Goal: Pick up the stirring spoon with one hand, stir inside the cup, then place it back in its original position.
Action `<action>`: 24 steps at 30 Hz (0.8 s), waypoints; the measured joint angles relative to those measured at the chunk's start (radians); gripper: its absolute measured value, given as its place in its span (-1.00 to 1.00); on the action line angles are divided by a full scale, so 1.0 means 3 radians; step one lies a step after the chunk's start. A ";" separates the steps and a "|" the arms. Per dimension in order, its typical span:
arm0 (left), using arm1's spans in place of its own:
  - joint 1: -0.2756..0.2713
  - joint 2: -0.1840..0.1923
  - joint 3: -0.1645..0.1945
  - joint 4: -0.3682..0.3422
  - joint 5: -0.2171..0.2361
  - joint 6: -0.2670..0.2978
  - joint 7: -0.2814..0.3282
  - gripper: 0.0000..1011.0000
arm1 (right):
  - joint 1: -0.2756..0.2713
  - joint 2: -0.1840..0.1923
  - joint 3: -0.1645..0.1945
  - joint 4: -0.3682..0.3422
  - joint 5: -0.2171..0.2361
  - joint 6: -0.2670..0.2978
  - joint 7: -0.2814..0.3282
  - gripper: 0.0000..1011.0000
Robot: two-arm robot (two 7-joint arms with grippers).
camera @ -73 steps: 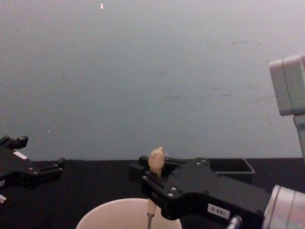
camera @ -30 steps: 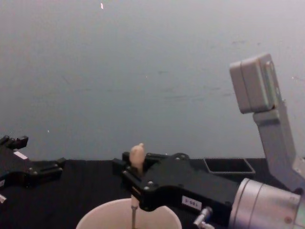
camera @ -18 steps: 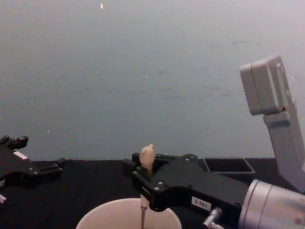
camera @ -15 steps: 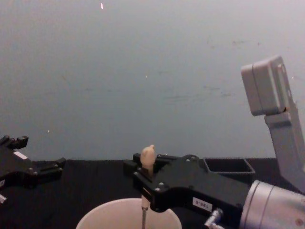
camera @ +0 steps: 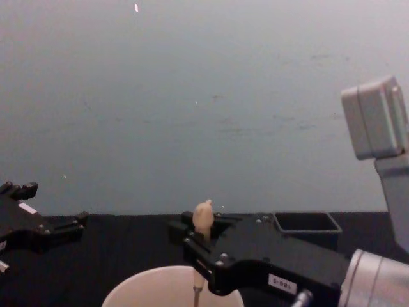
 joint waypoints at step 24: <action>0.0000 0.0000 0.0000 0.0000 0.0000 0.0000 0.0000 0.98 | 0.0037 -0.0045 -0.0152 -0.0033 0.0016 0.0003 0.0072 -0.68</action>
